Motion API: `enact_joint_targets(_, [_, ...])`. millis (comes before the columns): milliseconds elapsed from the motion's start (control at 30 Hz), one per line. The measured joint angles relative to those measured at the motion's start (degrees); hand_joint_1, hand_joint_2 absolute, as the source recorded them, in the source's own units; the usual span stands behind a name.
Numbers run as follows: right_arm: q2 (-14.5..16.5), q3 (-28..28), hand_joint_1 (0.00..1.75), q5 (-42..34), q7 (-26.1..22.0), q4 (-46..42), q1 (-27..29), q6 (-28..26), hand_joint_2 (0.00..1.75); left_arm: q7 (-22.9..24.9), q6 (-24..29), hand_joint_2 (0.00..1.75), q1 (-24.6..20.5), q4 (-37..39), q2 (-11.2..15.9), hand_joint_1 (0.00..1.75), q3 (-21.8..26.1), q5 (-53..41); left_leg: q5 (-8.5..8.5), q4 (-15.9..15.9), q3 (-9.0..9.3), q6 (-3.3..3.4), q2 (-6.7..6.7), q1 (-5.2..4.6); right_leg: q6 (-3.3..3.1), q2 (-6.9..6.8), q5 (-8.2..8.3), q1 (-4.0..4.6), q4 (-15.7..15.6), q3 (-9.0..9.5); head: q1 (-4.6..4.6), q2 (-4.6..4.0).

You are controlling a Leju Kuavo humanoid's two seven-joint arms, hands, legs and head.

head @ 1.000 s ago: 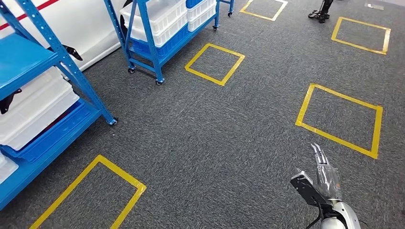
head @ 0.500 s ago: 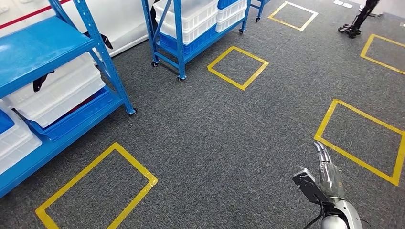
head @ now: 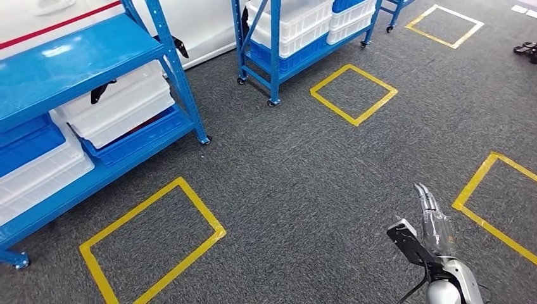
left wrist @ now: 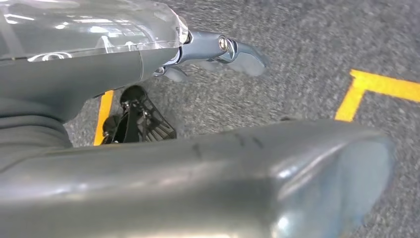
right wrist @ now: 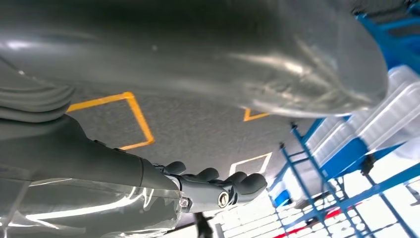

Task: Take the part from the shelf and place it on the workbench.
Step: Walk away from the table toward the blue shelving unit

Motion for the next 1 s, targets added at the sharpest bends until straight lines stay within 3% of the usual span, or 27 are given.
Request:
enact_joint_targets(33, [0.08,0.04,0.0,0.09,0.05,0.07,-0.15,0.0,0.0,-0.03,-0.07,0.0,0.13,0.0,-0.08,0.0,0.01,0.01,1.03,-0.82,0.49,0.08,0.1,-0.01,-0.04,-0.6,-0.04,0.09,0.02,0.06,0.0,0.0])
enact_joint_targets(100, [0.19,0.13,0.0,0.3,0.13,0.13,-0.52,-0.01,0.0,-0.08,-0.1,0.0,0.26,0.0,-0.14,0.0,0.02,0.02,4.99,-8.25,4.43,0.64,1.3,-0.2,-0.05,-1.77,-0.16,0.27,0.05,0.33,0.0,0.0])
enact_joint_targets(167, [0.23,0.17,0.0,0.56,0.19,0.19,-0.79,-0.02,0.0,-0.08,0.09,0.0,0.19,0.0,-0.1,0.0,0.03,0.0,7.38,-15.14,7.88,1.45,3.28,-0.76,0.19,-2.82,-0.33,0.52,0.13,0.54,0.0,0.0])
enact_joint_targets(200, [0.25,0.19,0.0,0.66,0.23,0.25,-0.89,-0.02,0.0,-0.04,0.2,0.0,0.17,0.0,-0.08,0.0,0.03,-0.02,7.63,-16.5,8.46,1.76,3.84,-1.01,0.37,-3.25,-0.38,0.58,0.16,0.59,0.0,0.0])
enact_joint_targets(300, [0.35,0.33,0.0,0.8,0.3,0.46,-1.27,-0.05,0.0,0.16,0.42,0.0,0.38,0.0,-0.1,0.0,0.04,0.03,8.15,-17.38,8.54,2.43,2.51,-1.0,1.23,-4.17,-0.53,0.5,0.17,0.83,0.01,0.0])
enact_joint_targets(367, [0.37,0.44,0.0,0.87,0.29,0.49,-1.49,-0.14,0.0,0.25,0.44,0.0,0.4,0.0,-0.16,0.0,0.05,0.19,8.87,-18.22,8.9,3.01,1.53,-0.58,1.98,-2.05,-2.22,0.33,2.35,0.0,0.02,0.0])
enact_joint_targets(433, [0.37,0.51,0.0,0.99,0.37,0.61,-1.48,-0.21,0.0,0.29,0.43,0.0,0.31,0.0,-0.23,0.0,0.07,0.36,9.3,-18.5,8.84,3.33,0.63,-0.38,2.57,0.76,-5.78,-0.05,8.87,-3.11,0.04,0.0])
enact_joint_targets(500, [0.37,0.56,0.0,1.17,0.45,0.82,-1.4,-0.24,0.0,0.34,0.4,0.0,0.33,0.0,-0.34,0.0,0.07,0.46,9.42,-18.4,8.62,3.34,-0.47,-0.32,2.99,1.47,-7.8,-0.46,15.11,-6.24,0.03,0.0])
enact_joint_targets(533, [0.37,0.59,0.0,1.27,0.48,0.91,-1.39,-0.25,0.0,0.37,0.39,0.0,0.36,0.0,-0.39,0.0,0.07,0.49,9.42,-18.27,8.58,3.26,-1.08,-0.26,3.2,1.52,-7.23,-0.68,15.67,-6.6,0.03,0.0])
enact_joint_targets(600, [0.34,0.58,0.0,1.41,0.62,1.01,-1.42,-0.26,0.0,0.41,0.32,0.0,0.35,0.0,-0.49,0.0,0.08,0.53,9.23,-17.78,8.54,2.9,-2.32,-0.02,3.6,2.05,-3.32,-1.18,10.16,-3.97,0.03,0.0])
enact_joint_targets(667, [0.3,0.54,0.0,1.49,0.76,1.07,-1.46,-0.26,0.0,0.43,0.25,0.0,0.24,0.0,-0.54,0.0,0.08,0.53,8.9,-17.03,8.2,2.21,-3.49,0.08,3.75,3.8,-0.59,-1.56,3.15,-0.64,0.04,0.0])
enact_joint_targets(733, [0.25,0.45,0.0,1.52,0.79,1.17,-1.45,-0.26,0.0,0.49,0.23,0.0,0.19,0.0,-0.54,0.0,0.07,0.52,8.9,-16.67,7.59,1.42,-4.48,0.08,3.36,4.59,-0.42,-1.44,0.83,0.21,0.03,0.0])
enact_joint_targets(800, [0.2,0.4,0.0,1.48,0.74,1.22,-1.49,-0.25,0.0,0.74,0.21,0.0,0.37,0.0,-0.56,0.0,0.07,0.54,8.99,-16.87,7.22,0.64,-5.11,0.3,2.51,3.67,-0.14,-1.29,0.59,0.08,0.02,0.0])
enact_joint_targets(867, [0.17,0.4,0.0,1.39,0.63,1.19,-1.55,-0.25,0.0,1.11,0.11,0.0,0.46,0.01,-0.6,0.0,0.07,0.56,7.51,-14.88,6.07,0.06,-3.65,0.53,1.59,2.7,0.29,-1.39,-0.03,0.21,0.02,0.0])
enact_joint_targets(933, [0.14,0.31,0.0,1.31,0.55,1.22,-1.44,-0.26,0.0,1.38,-0.08,0.0,0.27,0.02,-0.62,0.0,0.07,0.63,3.9,-8.03,2.75,-0.35,-1.06,0.66,1.01,1.57,0.43,-1.29,-0.43,0.32,0.01,0.0])
enact_joint_targets(1000, [0.15,0.22,0.0,1.22,0.54,1.38,-1.33,-0.26,0.0,1.57,-0.22,0.0,0.15,0.02,-0.62,0.0,0.08,0.84,1.31,-1.13,-0.51,-0.65,0.01,0.75,0.78,0.35,0.32,-1.01,-0.41,0.33,0.0,0.0])
